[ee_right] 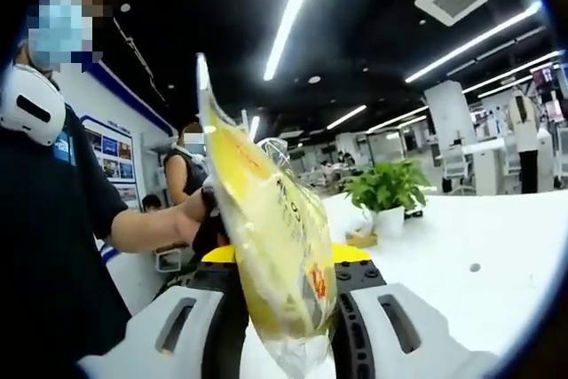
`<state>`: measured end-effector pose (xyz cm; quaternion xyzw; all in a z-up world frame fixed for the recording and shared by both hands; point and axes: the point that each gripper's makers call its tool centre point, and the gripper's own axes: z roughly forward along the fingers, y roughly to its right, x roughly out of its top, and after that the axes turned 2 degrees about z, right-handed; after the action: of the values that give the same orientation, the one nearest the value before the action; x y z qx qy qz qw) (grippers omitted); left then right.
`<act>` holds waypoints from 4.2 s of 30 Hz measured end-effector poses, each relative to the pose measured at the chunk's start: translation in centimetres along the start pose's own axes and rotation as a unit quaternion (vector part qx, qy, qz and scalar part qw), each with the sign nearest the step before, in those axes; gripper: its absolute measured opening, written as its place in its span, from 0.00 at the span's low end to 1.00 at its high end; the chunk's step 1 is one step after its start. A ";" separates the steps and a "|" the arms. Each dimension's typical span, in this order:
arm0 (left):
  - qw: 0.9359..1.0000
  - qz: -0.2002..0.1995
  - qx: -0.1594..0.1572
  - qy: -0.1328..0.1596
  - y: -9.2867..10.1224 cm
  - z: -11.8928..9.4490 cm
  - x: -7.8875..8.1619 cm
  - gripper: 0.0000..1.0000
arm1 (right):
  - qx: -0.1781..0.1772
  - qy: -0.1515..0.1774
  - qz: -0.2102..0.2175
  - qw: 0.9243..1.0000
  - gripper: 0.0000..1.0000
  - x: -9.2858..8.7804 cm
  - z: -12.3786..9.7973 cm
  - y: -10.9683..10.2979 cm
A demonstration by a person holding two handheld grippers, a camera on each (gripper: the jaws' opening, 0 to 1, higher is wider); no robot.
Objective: Compare the silicone blocks by pressing each to a similar depth, holding the contact briefly, and releasing to observe deformation and rebound differences across the visible hardness samples.
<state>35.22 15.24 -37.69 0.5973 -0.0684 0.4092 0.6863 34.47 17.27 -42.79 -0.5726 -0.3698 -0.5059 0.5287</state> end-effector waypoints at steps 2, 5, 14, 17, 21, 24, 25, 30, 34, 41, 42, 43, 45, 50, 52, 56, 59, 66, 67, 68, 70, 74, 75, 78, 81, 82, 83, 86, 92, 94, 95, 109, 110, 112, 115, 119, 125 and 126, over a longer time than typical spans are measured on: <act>1.000 0.000 -0.001 -0.002 0.0 0.0 -0.2 0.00 | -0.004 -0.001 0.000 1.000 0.31 -0.1 0.0 0.1; 1.000 0.000 -0.001 -0.005 -0.1 0.0 -0.4 0.00 | -0.013 -0.010 -0.002 1.000 0.35 -0.5 0.1 0.3; 1.000 -0.009 -0.006 0.000 0.2 -0.1 -0.4 0.00 | -0.025 -0.012 0.004 1.000 0.58 -0.6 0.3 0.0; 1.000 -0.012 -0.006 -0.001 0.3 0.0 -0.4 0.00 | -0.034 0.001 0.003 0.999 0.66 -0.1 0.1 0.3; 1.000 -0.016 -0.013 -0.002 0.4 0.0 -0.5 0.00 | -0.044 0.005 -0.003 0.999 0.67 0.0 -0.2 0.4; 1.000 -0.017 -0.016 0.001 0.5 0.0 -0.4 0.00 | -0.051 0.014 -0.014 0.998 0.77 0.1 -0.4 0.3; 1.000 -0.017 -0.016 0.002 0.5 0.0 -0.4 0.00 | -0.052 0.014 -0.014 0.998 0.81 0.1 -0.4 0.3; 1.000 -0.024 -0.018 0.005 0.4 -0.1 -0.4 0.00 | -0.071 0.002 -0.001 0.997 0.96 -0.5 -0.7 0.5; 0.999 -0.028 -0.014 0.013 0.1 -0.3 -0.2 0.00 | -0.085 -0.002 -0.001 0.996 0.96 -0.9 -1.6 0.7; 0.999 -0.043 -0.002 0.024 -1.3 -0.7 -0.4 0.00 | -0.138 0.010 -0.033 0.990 0.96 -1.3 -4.5 1.0; 0.999 -0.044 0.000 0.025 -1.4 -0.7 -0.5 0.00 | -0.144 0.010 -0.030 0.989 0.96 -1.5 -5.0 0.7; 0.999 -0.046 0.003 0.025 -1.7 -0.6 -0.7 0.00 | -0.149 0.011 -0.027 0.988 0.96 -1.6 -5.4 0.7; 0.998 -0.050 0.007 0.024 -2.1 -0.5 -0.9 0.00 | -0.164 0.020 -0.031 0.986 0.96 -1.5 -6.5 0.7; 0.998 -0.062 0.016 0.025 -3.2 -0.3 -1.6 0.00 | -0.222 0.024 -0.054 0.973 0.96 -2.1 -9.9 1.2; 0.997 -0.069 0.021 0.025 -3.7 -0.1 -2.0 0.00 | -0.235 0.023 -0.053 0.970 0.96 -2.5 -11.1 1.3; 0.996 -0.078 0.028 0.027 -4.5 0.1 -2.6 0.00 | -0.291 -0.006 -0.080 0.953 0.96 -3.7 -14.4 1.9; 0.995 -0.088 0.033 0.026 -5.3 0.3 -3.3 0.00 | -0.301 0.005 -0.077 0.951 0.96 -4.2 -16.4 0.9; 0.992 -0.116 0.049 0.026 -7.6 1.1 -5.4 0.00 | -0.336 -0.042 -0.024 0.941 0.96 -8.6 -19.9 0.5; 0.991 -0.121 0.053 0.025 -8.0 1.3 -5.8 0.00 | -0.341 -0.047 -0.024 0.939 0.96 -8.9 -20.3 0.5; 0.991 -0.121 0.057 0.025 -8.3 1.4 -6.0 0.00 | -0.355 -0.055 -0.028 0.933 0.96 -9.2 -21.0 0.7; 0.990 -0.125 0.062 0.023 -9.0 1.7 -6.5 0.00 | -0.362 -0.058 -0.044 0.929 0.96 -9.6 -21.6 0.4; 0.986 -0.146 0.073 0.019 -11.0 2.5 -8.0 0.00 | -0.369 -0.067 -0.018 0.927 0.96 -10.8 -22.6 0.0; 0.985 -0.152 0.082 0.018 -11.6 2.6 -8.4 0.00 | -0.374 -0.073 -0.021 0.924 0.96 -11.0 -22.9 -0.1; 0.980 -0.160 0.113 0.017 -14.1 2.8 -9.6 0.00 | -0.384 -0.078 -0.017 0.920 0.96 -11.3 -23.9 -0.1; 0.974 -0.173 0.147 0.014 -16.7 2.3 -10.9 0.00 | -0.391 -0.076 -0.011 0.917 0.96 -11.2 -24.5 0.2; 0.972 -0.177 0.152 0.010 -17.5 2.2 -11.6 0.00 | -0.397 -0.075 -0.014 0.915 0.96 -11.1 -24.8 0.4; 0.969 -0.187 0.163 0.011 -18.2 2.0 -12.0 0.00 | -0.397 -0.076 -0.014 0.915 0.96 -11.1 -25.0 0.6; 0.961 -0.212 0.179 0.015 -20.2 1.8 -13.0 0.00 | -0.392 -0.070 -0.012 0.917 0.96 -10.7 -25.2 0.8; 0.948 -0.201 0.246 0.017 -25.5 1.0 -13.7 0.00 | -0.380 -0.059 -0.022 0.923 0.96 -9.1 -25.6 1.2; 0.941 -0.224 0.252 0.038 -26.7 0.7 -13.0 0.00 | -0.384 -0.069 -0.025 0.920 0.96 -9.2 -25.9 1.5; 0.942 -0.210 0.260 0.037 -27.2 0.6 -12.8 0.00 | -0.387 -0.074 -0.020 0.919 0.96 -9.4 -26.1 1.7; 0.935 -0.082 0.344 -0.032 -33.1 -0.8 -13.0 0.00 | -0.366 -0.040 0.009 0.930 0.90 -9.9 -24.0 2.5; 0.934 -0.079 0.347 -0.037 -33.3 -0.8 -13.0 0.00 | -0.363 -0.044 0.007 0.931 0.89 -10.0 -23.8 2.4; 0.930 -0.082 0.357 -0.039 -33.9 -1.0 -13.1 0.00 | -0.361 -0.053 0.010 0.931 0.88 -10.3 -23.5 2.4; 0.921 -0.084 0.377 -0.044 -34.5 -1.3 -13.2 0.00 | -0.357 -0.047 0.012 0.933 0.88 -10.2 -23.2 2.1; 0.914 -0.122 0.386 -0.036 -34.8 -1.2 -13.2 0.04 | -0.362 -0.059 0.021 0.930 0.86 -10.6 -23.3 1.9; 0.911 -0.061 0.403 -0.060 -34.9 -1.3 -13.2 0.13 | -0.359 -0.063 0.011 0.931 0.86 -10.6 -23.3 1.2; 0.907 -0.039 0.413 -0.077 -34.9 -1.4 -13.4 0.17 | -0.359 -0.066 0.014 0.931 0.85 -10.9 -23.3 1.2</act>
<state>48.37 11.74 -72.58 0.8591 0.0775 0.3265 0.3865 28.88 -4.55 -55.30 -0.7613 -0.1900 -0.5585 0.2691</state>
